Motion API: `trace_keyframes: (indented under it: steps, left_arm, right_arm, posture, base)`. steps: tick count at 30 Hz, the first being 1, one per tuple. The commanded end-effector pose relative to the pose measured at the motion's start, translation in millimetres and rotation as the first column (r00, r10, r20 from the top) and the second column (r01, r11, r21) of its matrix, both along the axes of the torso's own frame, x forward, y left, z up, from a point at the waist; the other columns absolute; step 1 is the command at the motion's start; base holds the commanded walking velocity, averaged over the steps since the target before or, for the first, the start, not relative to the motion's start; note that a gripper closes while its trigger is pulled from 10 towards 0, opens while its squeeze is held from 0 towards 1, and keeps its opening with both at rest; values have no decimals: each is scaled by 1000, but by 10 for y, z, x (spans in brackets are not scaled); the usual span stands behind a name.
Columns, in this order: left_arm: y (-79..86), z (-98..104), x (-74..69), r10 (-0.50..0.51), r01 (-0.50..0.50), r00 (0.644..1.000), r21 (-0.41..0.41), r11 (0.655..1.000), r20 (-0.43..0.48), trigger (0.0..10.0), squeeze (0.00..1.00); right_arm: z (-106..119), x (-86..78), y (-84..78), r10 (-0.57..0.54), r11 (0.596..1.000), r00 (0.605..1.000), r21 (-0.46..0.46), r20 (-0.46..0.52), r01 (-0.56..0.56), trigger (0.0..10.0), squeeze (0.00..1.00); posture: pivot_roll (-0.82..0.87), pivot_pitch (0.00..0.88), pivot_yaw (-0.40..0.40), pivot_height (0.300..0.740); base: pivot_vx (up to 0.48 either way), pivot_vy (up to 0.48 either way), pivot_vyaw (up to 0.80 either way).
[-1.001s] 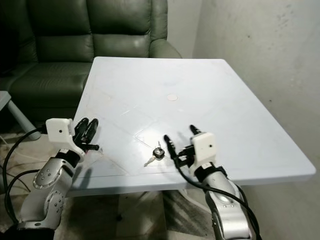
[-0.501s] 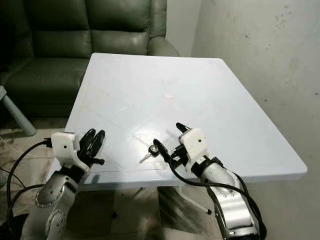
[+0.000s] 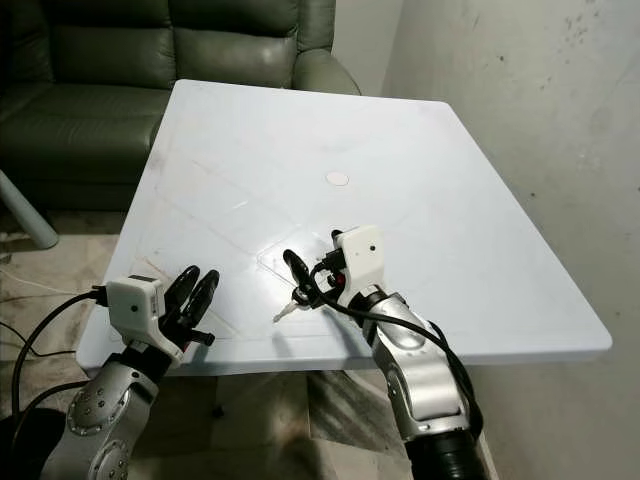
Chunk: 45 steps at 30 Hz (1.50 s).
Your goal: Hang keys on a hook
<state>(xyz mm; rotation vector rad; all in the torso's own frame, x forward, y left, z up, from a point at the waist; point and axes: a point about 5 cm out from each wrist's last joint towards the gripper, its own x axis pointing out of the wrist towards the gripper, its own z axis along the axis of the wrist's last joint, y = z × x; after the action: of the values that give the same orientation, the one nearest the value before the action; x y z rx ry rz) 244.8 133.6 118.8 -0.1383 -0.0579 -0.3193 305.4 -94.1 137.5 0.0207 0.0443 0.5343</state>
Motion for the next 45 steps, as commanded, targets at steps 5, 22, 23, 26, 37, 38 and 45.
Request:
trace_keyframes:
  steps: [5,22,23,26,37,38,45]
  left_arm:
    - [-71,26,-42,-34,34,999,6,999,-4,10000,0]
    - [-78,51,-52,-36,36,999,10,999,-7,10000,0]
    - [-79,54,-52,-35,35,999,10,999,-6,10000,0]
    - [-82,55,-54,-34,34,999,10,999,-6,10000,0]
    - [-83,58,-63,-27,28,1000,10,1000,-8,10000,0]
    - [-83,58,-63,-27,27,1000,10,1000,-8,10000,0]
    - [-90,61,-68,-27,27,1000,12,1000,-8,10000,0]
  right_arm:
    - [-83,62,37,-69,997,997,-39,-43,67,10000,0]
    - [-237,-36,85,-48,996,995,-77,-85,42,7804,0]
    - [-237,-36,87,-48,996,995,-77,-86,41,7294,0]
    - [-244,-43,96,-45,996,995,-77,-88,38,4118,0]
    - [-291,-80,151,-43,996,994,-84,-101,34,0,0]
    - [-292,-81,153,-43,996,994,-85,-101,34,0,0]
    - [-298,-94,156,-47,996,994,-85,-102,38,0,0]
  posture:
    - [8,137,-111,740]
    - [13,157,-105,740]
    - [13,157,-105,740]
    - [15,157,-106,740]
    - [18,162,-109,740]
    - [18,162,-109,740]
    - [18,164,-107,740]
  base:
    - [0,0,0]
    - [0,0,0]
    - [0,0,0]
    - [0,0,0]
    - [0,0,0]
    - [0,0,0]
    - [0,0,0]
